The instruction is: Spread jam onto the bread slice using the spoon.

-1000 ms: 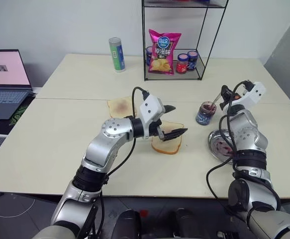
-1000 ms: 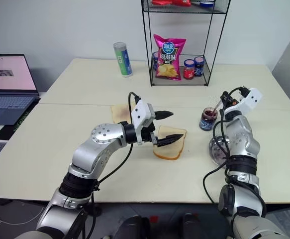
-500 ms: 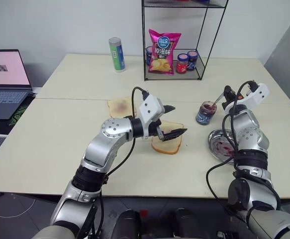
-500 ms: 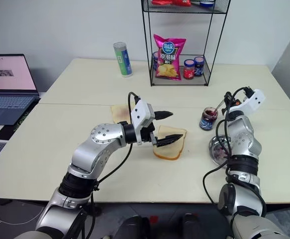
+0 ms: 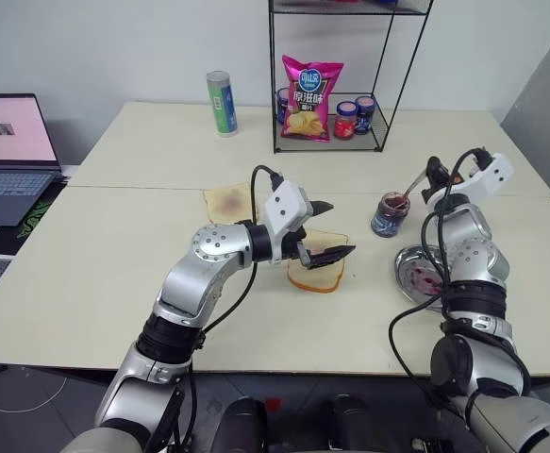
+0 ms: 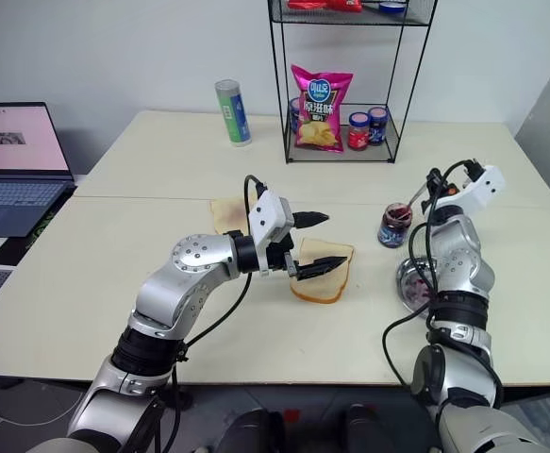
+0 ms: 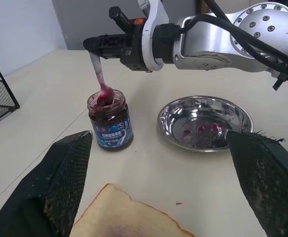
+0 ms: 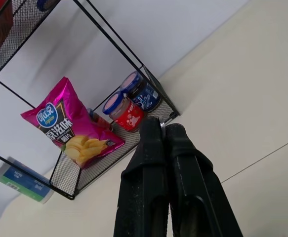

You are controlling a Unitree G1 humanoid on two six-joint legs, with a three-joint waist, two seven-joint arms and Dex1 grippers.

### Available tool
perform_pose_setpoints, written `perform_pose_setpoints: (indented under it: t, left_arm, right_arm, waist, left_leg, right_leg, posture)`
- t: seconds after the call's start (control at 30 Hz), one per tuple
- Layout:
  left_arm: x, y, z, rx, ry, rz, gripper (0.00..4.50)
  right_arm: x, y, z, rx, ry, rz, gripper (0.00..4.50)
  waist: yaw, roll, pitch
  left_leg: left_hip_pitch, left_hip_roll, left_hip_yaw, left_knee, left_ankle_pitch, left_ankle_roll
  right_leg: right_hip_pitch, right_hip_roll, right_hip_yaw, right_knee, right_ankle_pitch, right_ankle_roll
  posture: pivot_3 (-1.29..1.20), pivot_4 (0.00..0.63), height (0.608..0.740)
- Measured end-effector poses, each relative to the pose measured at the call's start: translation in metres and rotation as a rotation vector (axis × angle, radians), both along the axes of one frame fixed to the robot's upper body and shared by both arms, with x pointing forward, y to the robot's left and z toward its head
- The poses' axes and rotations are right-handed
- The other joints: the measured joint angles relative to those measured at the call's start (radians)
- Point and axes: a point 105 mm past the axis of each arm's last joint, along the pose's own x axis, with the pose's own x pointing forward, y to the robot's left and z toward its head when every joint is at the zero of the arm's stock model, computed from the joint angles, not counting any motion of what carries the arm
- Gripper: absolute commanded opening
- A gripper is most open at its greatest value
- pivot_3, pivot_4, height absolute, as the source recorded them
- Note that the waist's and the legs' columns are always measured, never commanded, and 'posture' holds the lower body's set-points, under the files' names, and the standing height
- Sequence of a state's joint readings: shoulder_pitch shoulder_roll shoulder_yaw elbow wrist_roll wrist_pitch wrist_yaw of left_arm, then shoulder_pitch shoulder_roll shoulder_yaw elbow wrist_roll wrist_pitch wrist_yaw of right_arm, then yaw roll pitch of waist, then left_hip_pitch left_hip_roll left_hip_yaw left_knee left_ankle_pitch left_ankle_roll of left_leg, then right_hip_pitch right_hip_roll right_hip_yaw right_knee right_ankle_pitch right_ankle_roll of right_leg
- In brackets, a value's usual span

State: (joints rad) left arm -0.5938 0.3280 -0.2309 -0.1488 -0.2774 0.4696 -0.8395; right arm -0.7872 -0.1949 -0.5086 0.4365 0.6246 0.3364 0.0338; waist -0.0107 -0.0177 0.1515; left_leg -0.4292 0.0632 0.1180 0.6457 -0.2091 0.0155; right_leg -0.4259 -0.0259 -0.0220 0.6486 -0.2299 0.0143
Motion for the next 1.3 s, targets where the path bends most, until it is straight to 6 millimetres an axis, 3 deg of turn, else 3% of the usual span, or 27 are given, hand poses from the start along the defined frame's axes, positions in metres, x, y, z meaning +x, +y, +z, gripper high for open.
perform_pose_setpoints:
  t: [1.13, 1.3]
  left_arm:
    - [-0.003, 0.000, -0.001, 0.008, 0.001, -0.020, 4.50]
    - [-0.004, -0.001, 0.000, 0.008, 0.001, -0.024, 4.50]
  right_arm:
    - [-0.005, -0.008, 0.011, -0.053, -0.037, -0.023, 0.05]
    - [-0.008, -0.012, 0.013, 0.007, -0.043, -0.032, 0.05]
  waist:
    - [-0.001, 0.000, 0.000]
    - [-0.001, 0.000, 0.000]
  left_leg:
    - [0.000, 0.000, 0.000, 0.000, 0.000, 0.000]
    - [0.000, 0.000, 0.000, 0.000, 0.000, 0.000]
  right_leg:
    - [0.000, 0.000, 0.000, 0.000, 0.000, 0.000]
    - [0.000, 0.000, 0.000, 0.000, 0.000, 0.000]
  posture:
    - [0.00, 0.150, 0.740]
    - [0.00, 0.150, 0.740]
